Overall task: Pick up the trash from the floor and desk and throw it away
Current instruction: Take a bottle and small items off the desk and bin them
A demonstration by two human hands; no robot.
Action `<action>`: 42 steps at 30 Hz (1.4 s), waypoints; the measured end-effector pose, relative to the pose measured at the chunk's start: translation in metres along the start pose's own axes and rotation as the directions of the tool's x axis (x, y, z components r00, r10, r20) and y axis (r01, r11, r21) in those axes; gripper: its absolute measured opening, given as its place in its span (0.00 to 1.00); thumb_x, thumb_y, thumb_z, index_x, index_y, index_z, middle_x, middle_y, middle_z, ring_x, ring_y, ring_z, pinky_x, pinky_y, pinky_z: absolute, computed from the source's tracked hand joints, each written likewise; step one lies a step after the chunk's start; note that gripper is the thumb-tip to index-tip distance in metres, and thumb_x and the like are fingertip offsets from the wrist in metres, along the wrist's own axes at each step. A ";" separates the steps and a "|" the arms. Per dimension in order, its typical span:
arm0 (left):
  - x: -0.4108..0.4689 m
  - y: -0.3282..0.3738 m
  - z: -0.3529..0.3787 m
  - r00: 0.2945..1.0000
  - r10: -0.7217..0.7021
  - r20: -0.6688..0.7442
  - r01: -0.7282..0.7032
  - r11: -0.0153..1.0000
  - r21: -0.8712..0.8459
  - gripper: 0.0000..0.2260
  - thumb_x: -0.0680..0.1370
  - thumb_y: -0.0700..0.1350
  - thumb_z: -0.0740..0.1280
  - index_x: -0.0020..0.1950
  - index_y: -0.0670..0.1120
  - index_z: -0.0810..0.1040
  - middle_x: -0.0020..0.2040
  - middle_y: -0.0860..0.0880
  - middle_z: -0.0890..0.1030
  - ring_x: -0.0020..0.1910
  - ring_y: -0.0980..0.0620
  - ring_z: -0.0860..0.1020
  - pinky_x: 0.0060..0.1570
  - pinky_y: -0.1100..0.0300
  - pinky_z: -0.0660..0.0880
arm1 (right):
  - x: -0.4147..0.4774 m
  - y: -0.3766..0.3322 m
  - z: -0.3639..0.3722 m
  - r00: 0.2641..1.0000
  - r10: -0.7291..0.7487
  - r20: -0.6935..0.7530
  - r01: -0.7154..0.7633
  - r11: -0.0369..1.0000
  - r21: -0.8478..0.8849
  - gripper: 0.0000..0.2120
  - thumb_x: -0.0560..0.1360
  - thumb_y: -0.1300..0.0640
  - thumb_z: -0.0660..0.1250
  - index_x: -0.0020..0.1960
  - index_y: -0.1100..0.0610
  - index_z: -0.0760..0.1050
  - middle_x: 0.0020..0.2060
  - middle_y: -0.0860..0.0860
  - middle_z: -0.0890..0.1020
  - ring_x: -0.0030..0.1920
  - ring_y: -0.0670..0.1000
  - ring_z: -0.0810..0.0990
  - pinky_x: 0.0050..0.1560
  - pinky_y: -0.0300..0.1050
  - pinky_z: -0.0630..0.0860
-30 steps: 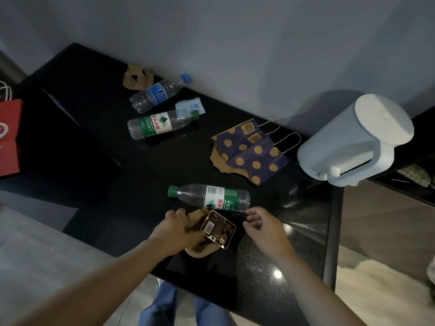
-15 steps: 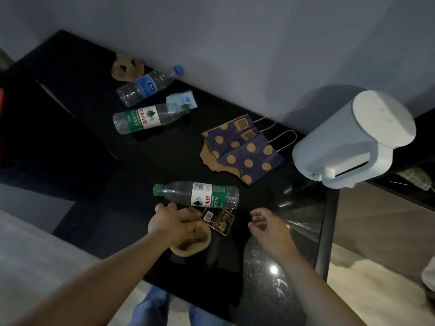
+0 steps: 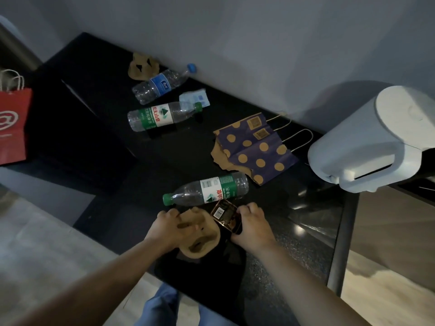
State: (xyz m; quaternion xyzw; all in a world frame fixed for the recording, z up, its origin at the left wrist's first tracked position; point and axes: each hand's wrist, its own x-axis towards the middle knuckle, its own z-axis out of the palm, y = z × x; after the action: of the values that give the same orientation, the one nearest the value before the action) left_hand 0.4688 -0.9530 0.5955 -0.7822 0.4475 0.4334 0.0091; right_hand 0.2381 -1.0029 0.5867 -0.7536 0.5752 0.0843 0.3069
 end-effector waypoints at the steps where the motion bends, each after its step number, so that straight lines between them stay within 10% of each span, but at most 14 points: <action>1: -0.001 -0.002 -0.001 1.000 0.002 -0.001 -0.002 1.000 -0.009 0.23 0.67 0.64 0.70 0.51 0.50 0.74 0.50 0.49 0.75 0.42 0.53 0.77 0.33 0.62 0.73 | -0.001 0.000 0.000 1.000 -0.003 0.000 0.003 1.000 -0.001 0.29 0.67 0.47 0.71 0.64 0.54 0.67 0.59 0.51 0.66 0.60 0.54 0.67 0.58 0.48 0.74; 15: -0.014 -0.008 -0.009 1.000 0.008 0.026 0.000 0.959 -0.283 0.21 0.75 0.64 0.60 0.50 0.48 0.78 0.47 0.47 0.80 0.42 0.50 0.81 0.46 0.52 0.81 | -0.049 -0.028 -0.009 0.853 -0.165 -0.495 0.299 0.932 0.203 0.04 0.72 0.61 0.71 0.40 0.56 0.78 0.38 0.45 0.77 0.36 0.42 0.77 0.36 0.34 0.75; 22: -0.011 -0.001 -0.017 0.994 -0.076 0.080 0.094 0.962 -0.255 0.27 0.70 0.70 0.63 0.53 0.48 0.76 0.46 0.49 0.80 0.41 0.53 0.81 0.39 0.59 0.79 | -0.055 -0.042 0.006 0.860 -0.508 -0.038 0.510 0.859 0.044 0.09 0.76 0.57 0.64 0.53 0.56 0.80 0.54 0.50 0.79 0.51 0.52 0.80 0.51 0.46 0.76; 27: -0.011 0.003 -0.011 0.990 -0.034 0.140 0.045 0.996 -0.080 0.36 0.66 0.66 0.70 0.67 0.48 0.69 0.62 0.44 0.68 0.56 0.47 0.76 0.52 0.52 0.79 | -0.055 -0.021 -0.001 0.919 -0.369 -0.143 0.388 0.910 0.148 0.12 0.76 0.58 0.67 0.59 0.52 0.80 0.58 0.44 0.78 0.53 0.40 0.78 0.55 0.28 0.71; 34: -0.007 0.005 -0.001 0.975 0.161 0.156 -0.195 0.953 0.232 0.35 0.68 0.70 0.66 0.71 0.58 0.66 0.61 0.50 0.71 0.62 0.50 0.67 0.56 0.57 0.73 | -0.050 0.001 -0.014 0.950 -0.215 -0.227 0.260 0.946 0.193 0.13 0.76 0.57 0.68 0.60 0.52 0.79 0.55 0.42 0.78 0.50 0.39 0.77 0.52 0.32 0.76; 42: -0.009 -0.005 -0.001 0.996 0.025 0.081 -0.021 0.999 -0.043 0.24 0.63 0.61 0.77 0.51 0.49 0.77 0.47 0.52 0.80 0.45 0.55 0.79 0.49 0.56 0.79 | -0.014 -0.015 -0.038 0.939 -0.214 -0.270 0.267 0.947 0.176 0.19 0.75 0.54 0.68 0.66 0.51 0.73 0.62 0.44 0.74 0.57 0.44 0.76 0.56 0.41 0.77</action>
State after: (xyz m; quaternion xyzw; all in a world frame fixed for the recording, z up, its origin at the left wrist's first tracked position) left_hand 0.4717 -0.9444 0.6002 -0.7586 0.4466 0.4744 0.0061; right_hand 0.2385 -1.0106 0.6292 -0.7865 0.5175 -0.1099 0.3186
